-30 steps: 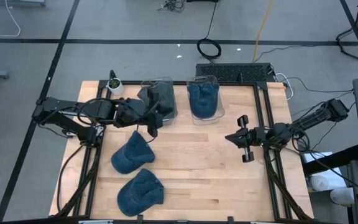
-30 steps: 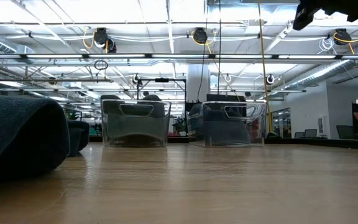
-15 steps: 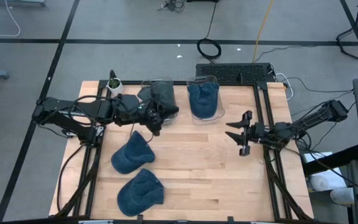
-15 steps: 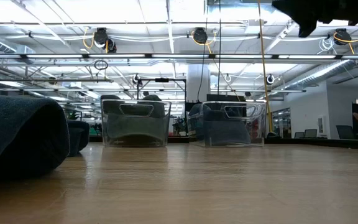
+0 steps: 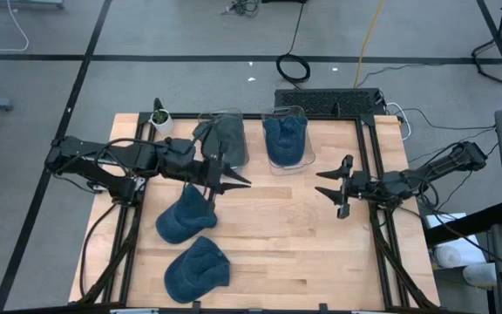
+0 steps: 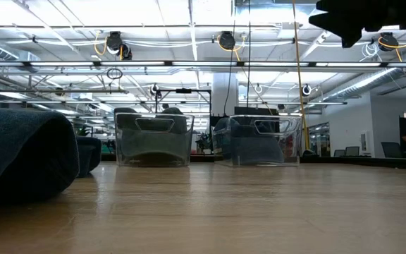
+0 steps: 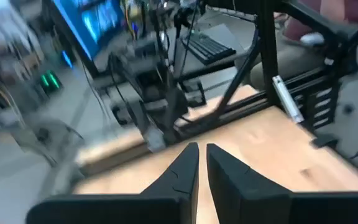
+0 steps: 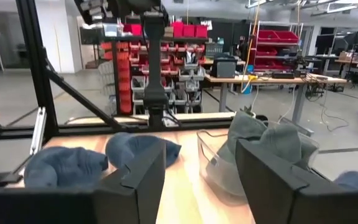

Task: Pick & Place hat
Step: Put the top blue cap into the right transparent bin

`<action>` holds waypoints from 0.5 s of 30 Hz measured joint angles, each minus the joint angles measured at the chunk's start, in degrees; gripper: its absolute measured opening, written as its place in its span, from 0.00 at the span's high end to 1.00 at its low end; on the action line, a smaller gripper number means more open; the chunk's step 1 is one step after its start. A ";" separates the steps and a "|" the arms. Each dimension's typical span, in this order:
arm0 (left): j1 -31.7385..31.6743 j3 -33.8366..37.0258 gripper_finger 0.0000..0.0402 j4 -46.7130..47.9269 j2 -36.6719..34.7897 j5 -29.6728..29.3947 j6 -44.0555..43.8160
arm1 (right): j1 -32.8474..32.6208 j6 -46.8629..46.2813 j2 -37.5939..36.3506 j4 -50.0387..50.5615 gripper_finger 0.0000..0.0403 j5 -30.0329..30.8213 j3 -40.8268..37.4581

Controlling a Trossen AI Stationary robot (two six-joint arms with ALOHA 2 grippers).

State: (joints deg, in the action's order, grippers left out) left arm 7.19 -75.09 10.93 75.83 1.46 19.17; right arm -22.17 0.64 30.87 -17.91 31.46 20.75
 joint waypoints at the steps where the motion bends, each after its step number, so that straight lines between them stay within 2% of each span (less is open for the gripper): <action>1: -0.01 0.00 0.90 0.93 0.00 0.01 -2.81 | 0.00 0.00 -0.02 -0.38 0.55 0.00 0.00; 4: -0.01 -0.14 0.90 6.23 0.00 -0.43 -6.30 | 0.00 0.00 -0.02 -1.85 0.56 0.00 0.00; 6: 0.06 -2.14 0.90 15.70 0.08 -3.36 -11.44 | 0.00 0.01 -0.04 -2.54 0.57 0.00 0.00; 11: 1.09 -7.10 0.89 47.93 -0.15 -13.67 -35.57 | 0.00 0.00 -0.02 -2.53 0.56 0.00 0.00; 15: 2.43 -4.13 0.86 63.71 0.00 -14.39 -55.92 | 0.00 0.00 -0.02 -2.58 0.56 -0.02 0.00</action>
State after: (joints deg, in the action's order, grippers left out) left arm 9.63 -79.22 74.64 75.83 -12.93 -36.75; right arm -22.17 0.64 30.85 -20.49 31.44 20.75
